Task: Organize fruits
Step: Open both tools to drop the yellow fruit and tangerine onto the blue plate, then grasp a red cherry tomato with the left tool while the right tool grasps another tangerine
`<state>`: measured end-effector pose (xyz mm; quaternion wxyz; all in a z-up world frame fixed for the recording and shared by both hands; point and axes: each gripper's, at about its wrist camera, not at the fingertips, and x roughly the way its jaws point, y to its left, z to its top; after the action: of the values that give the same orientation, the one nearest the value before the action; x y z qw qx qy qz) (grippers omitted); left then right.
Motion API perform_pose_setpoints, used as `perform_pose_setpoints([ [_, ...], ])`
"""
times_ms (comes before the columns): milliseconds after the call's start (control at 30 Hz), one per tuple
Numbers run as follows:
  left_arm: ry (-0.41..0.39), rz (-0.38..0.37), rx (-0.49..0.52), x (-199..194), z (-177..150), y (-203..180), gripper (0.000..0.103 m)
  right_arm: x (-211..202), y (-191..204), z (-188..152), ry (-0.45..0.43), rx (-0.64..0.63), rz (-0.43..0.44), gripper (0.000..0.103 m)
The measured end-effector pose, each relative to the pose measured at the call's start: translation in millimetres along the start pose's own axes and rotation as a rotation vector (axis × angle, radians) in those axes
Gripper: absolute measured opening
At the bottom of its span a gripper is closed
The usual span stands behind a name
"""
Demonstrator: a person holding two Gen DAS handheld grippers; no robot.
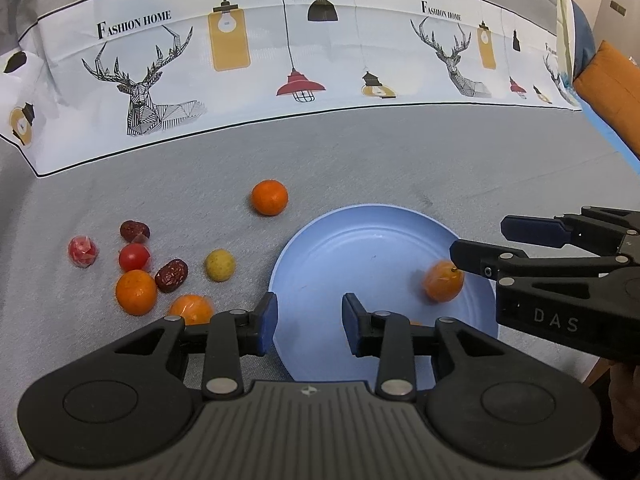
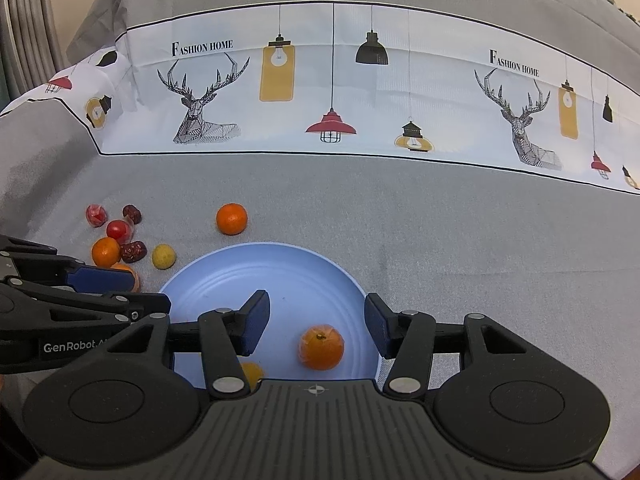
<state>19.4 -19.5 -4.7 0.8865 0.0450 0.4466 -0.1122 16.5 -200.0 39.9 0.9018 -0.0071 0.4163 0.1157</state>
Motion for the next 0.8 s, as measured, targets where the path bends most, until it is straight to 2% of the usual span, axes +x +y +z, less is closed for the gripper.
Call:
perform_pose_setpoints([
  [300, 0.005, 0.007, -0.003, 1, -2, 2, 0.039, 3, 0, 0, 0.005, 0.017, -0.014, 0.055],
  [467, -0.002, 0.013, -0.028, -1, -2, 6, 0.036, -3, 2, 1, -0.046, 0.021, -0.023, 0.055],
  [533, -0.006, 0.014, -0.039, -2, -1, 9, 0.024, -5, 2, 2, -0.064, 0.028, -0.028, 0.055],
  [667, -0.023, 0.031, -0.055, -7, 0, 13, 0.011, -6, -1, 6, -0.092, 0.057, -0.029, 0.055],
  [800, -0.043, 0.046, -0.071, -11, 3, 20, 0.008, -4, -3, 9, -0.105, 0.093, -0.026, 0.051],
])
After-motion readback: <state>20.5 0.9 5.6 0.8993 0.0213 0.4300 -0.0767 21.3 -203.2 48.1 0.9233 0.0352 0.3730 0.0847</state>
